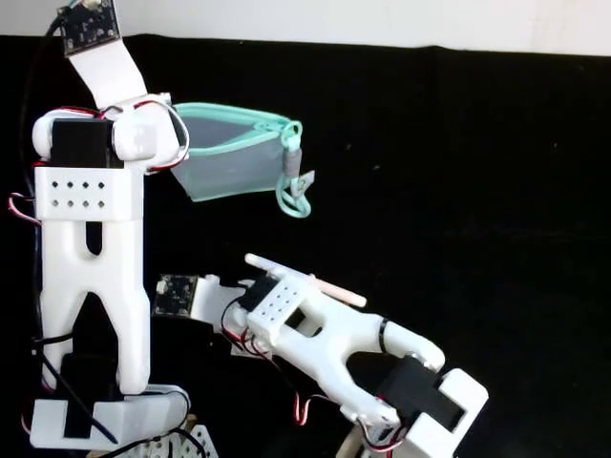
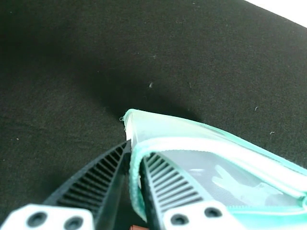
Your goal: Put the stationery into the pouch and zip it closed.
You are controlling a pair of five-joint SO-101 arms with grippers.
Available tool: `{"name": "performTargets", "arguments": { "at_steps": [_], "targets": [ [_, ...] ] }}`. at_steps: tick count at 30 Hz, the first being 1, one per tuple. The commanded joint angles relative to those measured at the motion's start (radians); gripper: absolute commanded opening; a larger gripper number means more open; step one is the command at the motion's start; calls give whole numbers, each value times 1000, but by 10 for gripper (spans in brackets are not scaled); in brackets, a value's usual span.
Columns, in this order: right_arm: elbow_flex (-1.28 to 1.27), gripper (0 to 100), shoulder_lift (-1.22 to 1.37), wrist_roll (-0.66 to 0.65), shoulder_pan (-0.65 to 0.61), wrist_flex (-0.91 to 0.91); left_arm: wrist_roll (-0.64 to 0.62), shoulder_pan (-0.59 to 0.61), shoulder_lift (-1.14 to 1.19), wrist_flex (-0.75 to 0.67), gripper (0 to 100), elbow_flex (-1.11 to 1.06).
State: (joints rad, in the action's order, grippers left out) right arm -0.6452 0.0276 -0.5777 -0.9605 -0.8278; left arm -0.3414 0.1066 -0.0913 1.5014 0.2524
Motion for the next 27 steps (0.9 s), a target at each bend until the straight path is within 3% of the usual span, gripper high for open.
{"name": "performTargets", "arguments": {
  "at_steps": [1,3,27],
  "targets": [
    [28,68,-1,-6,45,25,6,13,8,-15,6,-1],
    [33,0,-2,6,61,25,6,13,8,-15,6,-1],
    [294,8,-7,299,231,-124,6,13,8,-23,6,2]
  ]
}}
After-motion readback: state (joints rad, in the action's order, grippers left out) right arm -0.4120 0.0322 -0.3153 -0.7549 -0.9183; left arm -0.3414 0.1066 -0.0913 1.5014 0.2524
